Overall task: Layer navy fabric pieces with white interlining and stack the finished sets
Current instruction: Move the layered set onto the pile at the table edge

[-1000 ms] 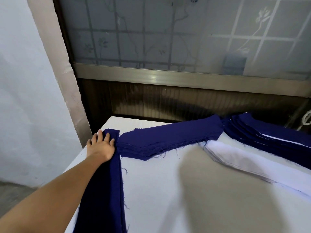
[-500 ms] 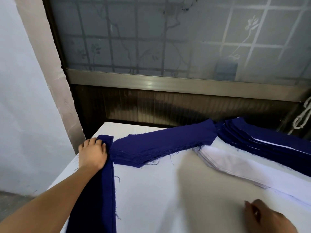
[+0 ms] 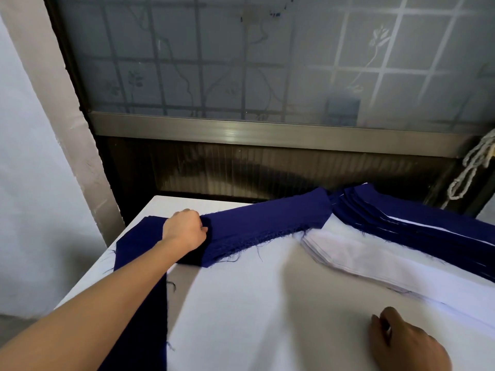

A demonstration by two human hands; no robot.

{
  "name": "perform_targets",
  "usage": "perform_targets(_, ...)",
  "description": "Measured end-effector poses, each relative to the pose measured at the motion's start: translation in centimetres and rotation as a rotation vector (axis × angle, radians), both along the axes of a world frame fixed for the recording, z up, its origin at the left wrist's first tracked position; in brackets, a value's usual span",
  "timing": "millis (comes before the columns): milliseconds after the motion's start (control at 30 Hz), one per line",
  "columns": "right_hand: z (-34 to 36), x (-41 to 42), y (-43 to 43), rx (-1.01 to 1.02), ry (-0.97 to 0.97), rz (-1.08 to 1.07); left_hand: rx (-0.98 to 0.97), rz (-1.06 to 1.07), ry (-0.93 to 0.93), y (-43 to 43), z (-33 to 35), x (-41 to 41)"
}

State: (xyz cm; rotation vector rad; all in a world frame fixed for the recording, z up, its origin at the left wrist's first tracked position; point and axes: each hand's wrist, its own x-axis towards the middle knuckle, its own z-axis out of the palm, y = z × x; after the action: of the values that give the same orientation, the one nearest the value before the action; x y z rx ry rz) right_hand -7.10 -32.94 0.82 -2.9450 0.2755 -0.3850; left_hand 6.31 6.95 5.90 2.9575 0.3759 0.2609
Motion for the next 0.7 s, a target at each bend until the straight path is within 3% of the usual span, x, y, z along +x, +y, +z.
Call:
perform_targets(167,0.1,-0.3,0.0,0.021,0.007,-0.003,0.013,-0.011,-0.003,-0.7,-0.5,-0.6)
perform_targets(333,-0.1,-0.4,-0.2,0.055,-0.019,0.004,0.141,-0.236,-0.017,-0.7,-1.2,-1.3)
perform_targets(533,-0.5,-0.5,-0.2,0.06,-0.025,0.009,-0.168,-0.213,0.004,0.0,-1.3,-1.2)
perform_targets(700,-0.6,-0.9,-0.3,0.039,-0.018,0.017,-0.355,-0.182,-0.198,-0.7,-1.4,-2.2)
